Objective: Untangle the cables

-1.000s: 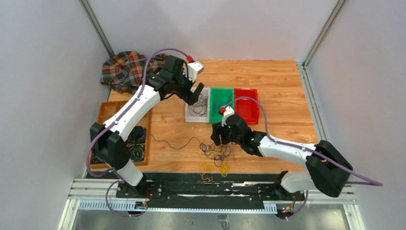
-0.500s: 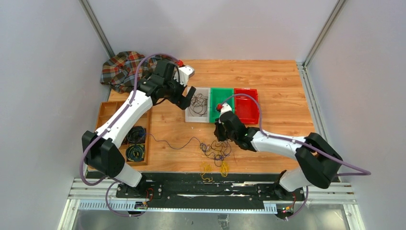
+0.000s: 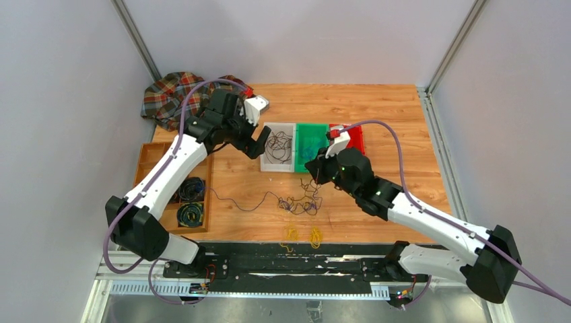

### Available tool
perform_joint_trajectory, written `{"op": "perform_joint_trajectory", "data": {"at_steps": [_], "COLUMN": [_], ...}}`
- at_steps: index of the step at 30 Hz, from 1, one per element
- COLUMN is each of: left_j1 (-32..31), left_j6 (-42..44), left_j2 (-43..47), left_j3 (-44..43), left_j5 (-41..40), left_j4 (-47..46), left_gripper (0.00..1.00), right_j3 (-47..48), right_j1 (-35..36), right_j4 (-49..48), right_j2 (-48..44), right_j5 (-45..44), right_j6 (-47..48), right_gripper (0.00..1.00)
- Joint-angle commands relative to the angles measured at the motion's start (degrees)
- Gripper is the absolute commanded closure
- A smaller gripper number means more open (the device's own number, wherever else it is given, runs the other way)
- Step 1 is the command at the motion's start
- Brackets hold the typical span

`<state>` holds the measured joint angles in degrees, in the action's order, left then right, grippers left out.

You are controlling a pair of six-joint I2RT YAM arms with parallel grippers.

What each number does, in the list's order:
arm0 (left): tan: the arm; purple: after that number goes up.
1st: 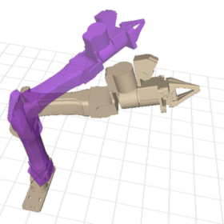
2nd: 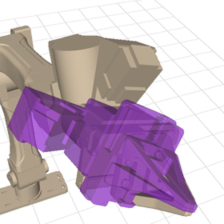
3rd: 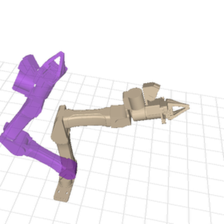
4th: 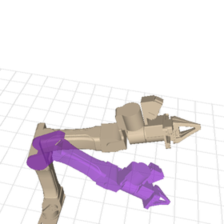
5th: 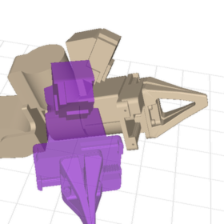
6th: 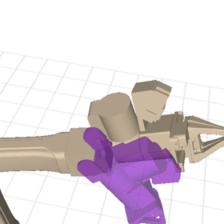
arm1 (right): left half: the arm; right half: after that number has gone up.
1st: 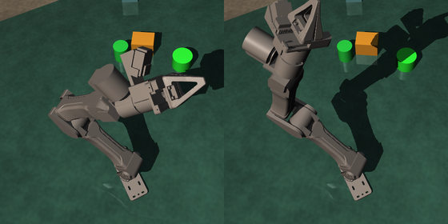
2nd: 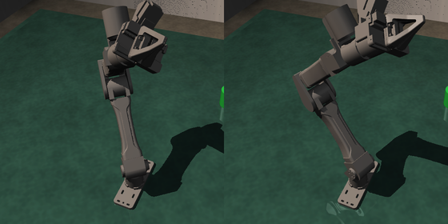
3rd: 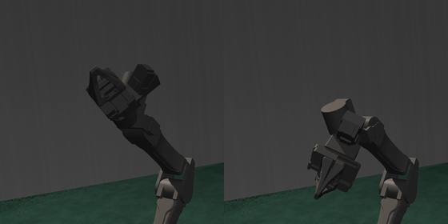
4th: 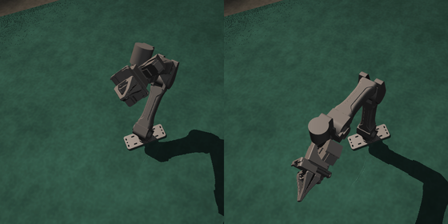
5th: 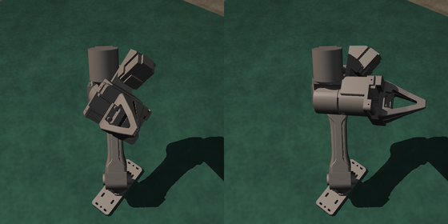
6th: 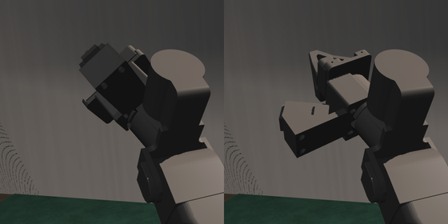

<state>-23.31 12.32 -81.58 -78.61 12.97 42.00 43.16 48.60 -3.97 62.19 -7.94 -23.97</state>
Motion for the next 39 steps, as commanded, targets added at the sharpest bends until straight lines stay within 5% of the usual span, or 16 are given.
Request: {"op": "perform_joint_trajectory", "data": {"at_steps": [1, 11, 22, 27, 36, 39], "left_j1": [0.7, 0.4, -8.5, -8.7, -8.7, -8.9], "left_j6": [1.6, 9.9, 9.6, 8.8, 4.8, 3.3], "left_j2": [2.2, 10.5, 6.6, 6.4, 5.7, 4.9], "left_j3": [0.8, 4.4, 4.3, 5.6, 6.7, 6.7], "left_j5": [4.3, 35.2, 33.2, 31.5, 35.1, 34.2], "left_j4": [0.4, 0.4, -1.4, -4.2, -7.8, -9.8], "left_gripper": [0.02, 0.02, 0.21, 0.39, 0.52, 0.64], "right_j3": [5.9, 9.8, 8.5, 7.7, 6.5, 6.2], "right_j1": [-0.6, -0.3, 3.4, 3.9, 3.9, 3.9], "right_j4": [0.8, 0.4, -2.3, -4.1, -7.4, -8.5], "right_j2": [-2.6, -2.2, 1.2, 1.2, 1.9, 2.0], "right_j5": [2.1, 9.0, 7.5, 7.5, 10.0, 10.8], "right_j6": [0.9, -2.1, -12.6, -16.6, -20.8, -21.1], "right_gripper": [0.99, 0.99, 0.99, 0.99, 0.99, 0.99]}}
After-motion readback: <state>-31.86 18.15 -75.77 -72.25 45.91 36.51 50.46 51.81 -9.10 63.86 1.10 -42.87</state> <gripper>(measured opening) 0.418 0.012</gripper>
